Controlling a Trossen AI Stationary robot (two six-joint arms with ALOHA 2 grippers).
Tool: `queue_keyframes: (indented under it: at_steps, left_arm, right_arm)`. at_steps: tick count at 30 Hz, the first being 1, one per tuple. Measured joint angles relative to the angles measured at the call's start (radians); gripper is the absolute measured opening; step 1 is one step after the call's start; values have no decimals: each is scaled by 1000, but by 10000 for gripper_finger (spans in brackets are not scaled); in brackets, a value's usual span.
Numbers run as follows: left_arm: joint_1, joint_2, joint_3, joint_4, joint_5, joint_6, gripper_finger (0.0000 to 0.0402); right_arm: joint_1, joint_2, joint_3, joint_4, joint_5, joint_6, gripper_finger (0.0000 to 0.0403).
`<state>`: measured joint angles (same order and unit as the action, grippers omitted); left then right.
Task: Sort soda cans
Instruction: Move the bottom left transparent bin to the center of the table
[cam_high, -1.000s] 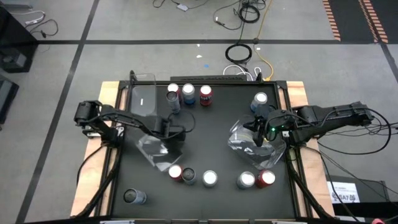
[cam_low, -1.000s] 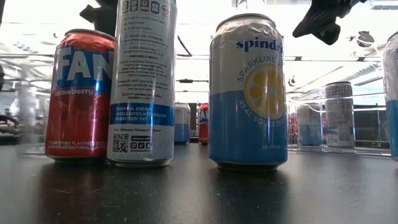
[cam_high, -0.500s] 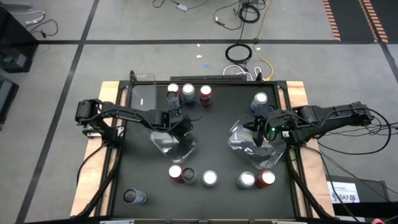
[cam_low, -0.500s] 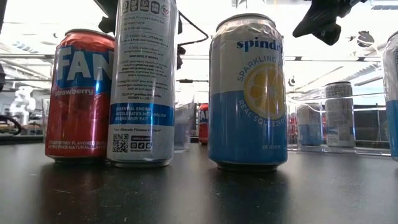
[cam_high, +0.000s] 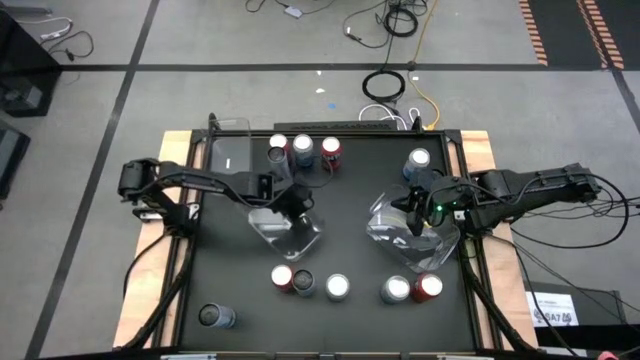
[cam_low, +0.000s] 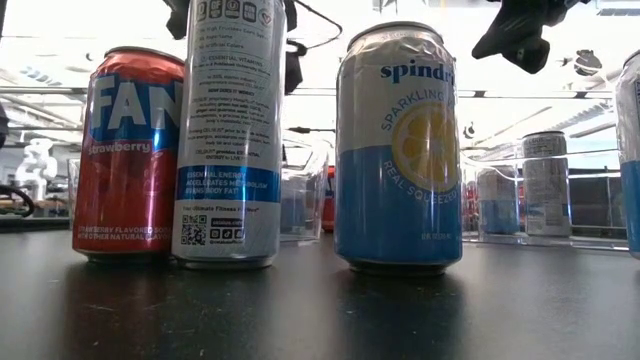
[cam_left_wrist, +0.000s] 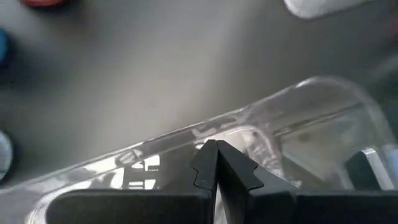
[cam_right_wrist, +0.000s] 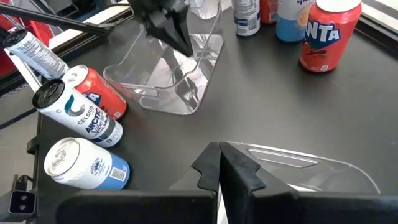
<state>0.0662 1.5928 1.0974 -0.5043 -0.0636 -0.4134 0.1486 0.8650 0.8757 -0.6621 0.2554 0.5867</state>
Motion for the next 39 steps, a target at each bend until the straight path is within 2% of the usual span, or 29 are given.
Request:
queue_keyframes:
  at_steps: [6,11,14,19,23,25,30,36,39]
  left_arm:
    - [0,-86,89,-215,-64,-110,17]
    - [-7,-188,112,-411,-107,-383,17]
    - [-52,-254,100,-522,-176,-516,17]
    - [-194,-332,34,-623,-306,-632,17]
    - [-276,-368,-8,-614,-318,-698,17]
    - [-302,-376,-10,-613,-318,-711,17]
    - [-362,-426,-11,-601,-334,-739,17]
    - [-422,-517,-11,-611,-388,-758,17]
    - [-439,-553,-11,-611,-391,-756,17]
  right_arm:
    - [0,0,0,0,4,8,0]
    - [0,0,0,0,4,56,0]
    - [0,5,0,18,5,85,0]
    - [-9,58,0,166,5,79,0]
    - [-24,158,0,355,0,22,0]
    - [-45,225,12,412,-42,13,4]
    - [-107,455,193,318,-215,-44,34]
    - [-146,735,542,160,-232,-204,83]
    - [-170,864,722,59,-232,-215,114]
